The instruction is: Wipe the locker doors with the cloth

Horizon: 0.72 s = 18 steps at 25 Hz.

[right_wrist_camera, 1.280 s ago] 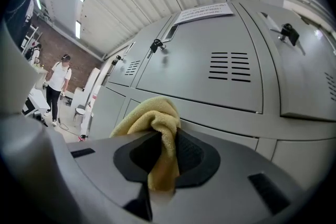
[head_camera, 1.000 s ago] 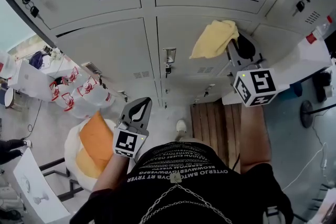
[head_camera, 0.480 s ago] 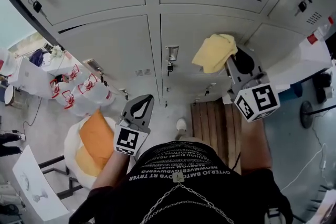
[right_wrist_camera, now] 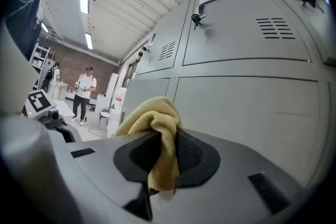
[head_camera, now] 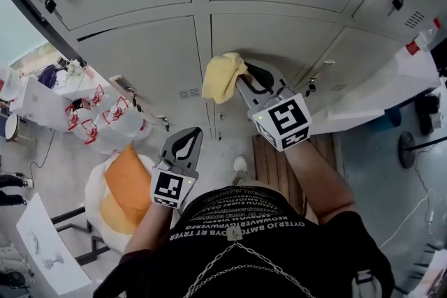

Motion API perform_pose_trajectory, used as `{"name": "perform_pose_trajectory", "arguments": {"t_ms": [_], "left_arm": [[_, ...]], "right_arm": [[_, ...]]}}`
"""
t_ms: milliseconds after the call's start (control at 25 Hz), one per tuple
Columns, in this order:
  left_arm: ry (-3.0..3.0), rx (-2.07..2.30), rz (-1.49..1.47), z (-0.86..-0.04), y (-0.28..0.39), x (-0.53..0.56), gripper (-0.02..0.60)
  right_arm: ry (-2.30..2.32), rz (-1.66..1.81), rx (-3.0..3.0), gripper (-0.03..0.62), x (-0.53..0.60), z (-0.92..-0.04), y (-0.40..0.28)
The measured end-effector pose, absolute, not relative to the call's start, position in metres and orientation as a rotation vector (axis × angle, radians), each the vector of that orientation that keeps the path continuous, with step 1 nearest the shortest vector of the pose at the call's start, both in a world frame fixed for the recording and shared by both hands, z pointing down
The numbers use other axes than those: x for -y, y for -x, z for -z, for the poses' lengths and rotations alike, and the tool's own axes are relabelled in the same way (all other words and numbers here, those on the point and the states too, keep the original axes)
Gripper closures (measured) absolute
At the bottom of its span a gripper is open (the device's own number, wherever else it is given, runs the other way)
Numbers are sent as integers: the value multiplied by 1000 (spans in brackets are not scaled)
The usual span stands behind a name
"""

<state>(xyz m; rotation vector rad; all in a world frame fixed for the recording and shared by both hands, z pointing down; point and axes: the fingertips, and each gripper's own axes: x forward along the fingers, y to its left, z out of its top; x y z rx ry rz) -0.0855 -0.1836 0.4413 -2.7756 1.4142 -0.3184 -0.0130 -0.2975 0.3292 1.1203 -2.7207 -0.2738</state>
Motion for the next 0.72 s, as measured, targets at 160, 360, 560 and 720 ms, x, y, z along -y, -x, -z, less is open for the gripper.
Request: {"name": "perform_pose_trajectory", "arguments": {"t_ms": [160, 360, 560, 720], "left_arm": [[2762, -1448, 316, -441, 93, 183, 577], [2755, -1473, 304, -441, 96, 184, 577], [2764, -1454, 306, -442, 91, 185, 577], [2769, -1435, 304, -441, 86, 186, 577]], "right_arm": [[-1167, 288, 2659, 531, 315, -333, 6], [-1255, 264, 2598, 531, 331, -334, -26], [-1347, 237, 2546, 530, 334, -339, -66], [-1437, 206, 2468, 531, 336, -353, -105]]}}
